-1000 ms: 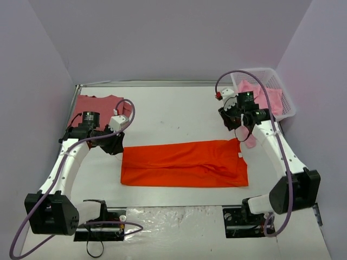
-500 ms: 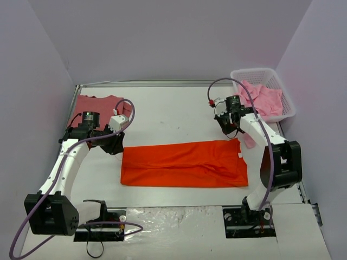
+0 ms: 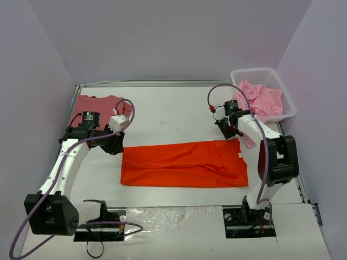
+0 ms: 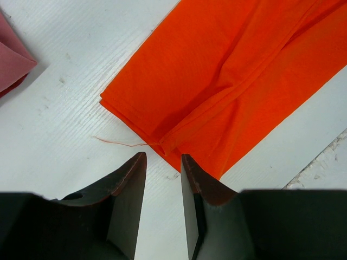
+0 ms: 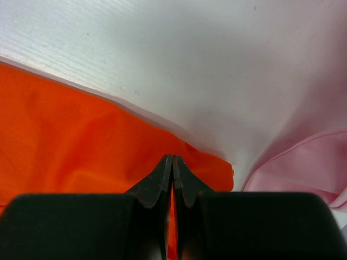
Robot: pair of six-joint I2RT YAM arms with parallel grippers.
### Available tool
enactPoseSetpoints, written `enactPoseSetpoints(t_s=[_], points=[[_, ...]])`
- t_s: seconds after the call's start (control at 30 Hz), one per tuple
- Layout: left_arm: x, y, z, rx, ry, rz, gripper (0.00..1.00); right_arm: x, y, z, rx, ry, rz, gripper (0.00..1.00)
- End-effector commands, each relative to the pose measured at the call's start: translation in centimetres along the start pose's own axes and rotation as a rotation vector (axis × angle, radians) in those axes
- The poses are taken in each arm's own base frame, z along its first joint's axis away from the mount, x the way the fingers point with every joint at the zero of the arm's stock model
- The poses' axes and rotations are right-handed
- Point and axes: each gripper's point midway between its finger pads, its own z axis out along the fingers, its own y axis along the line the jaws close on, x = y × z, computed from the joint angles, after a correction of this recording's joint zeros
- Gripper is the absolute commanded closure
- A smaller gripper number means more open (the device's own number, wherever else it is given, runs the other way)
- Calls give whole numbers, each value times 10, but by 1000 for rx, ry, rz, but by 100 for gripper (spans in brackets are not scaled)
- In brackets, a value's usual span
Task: Fold and stack the t-shirts
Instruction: Fold the other side of the tshirt into a rectangle
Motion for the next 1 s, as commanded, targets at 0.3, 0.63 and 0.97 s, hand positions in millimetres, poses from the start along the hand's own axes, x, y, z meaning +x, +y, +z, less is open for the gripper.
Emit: enactPoseSetpoints(t_s=[0.3, 0.63, 0.97], points=[[-4, 1, -4, -13, -20, -4, 69, 20, -6, -23, -43, 10, 58, 100], [-4, 2, -3, -13, -19, -6, 69, 38, -14, -14, -43, 76, 87, 100], [-5, 1, -4, -10, -23, 1, 69, 44, -14, 19, -39, 158, 78, 100]])
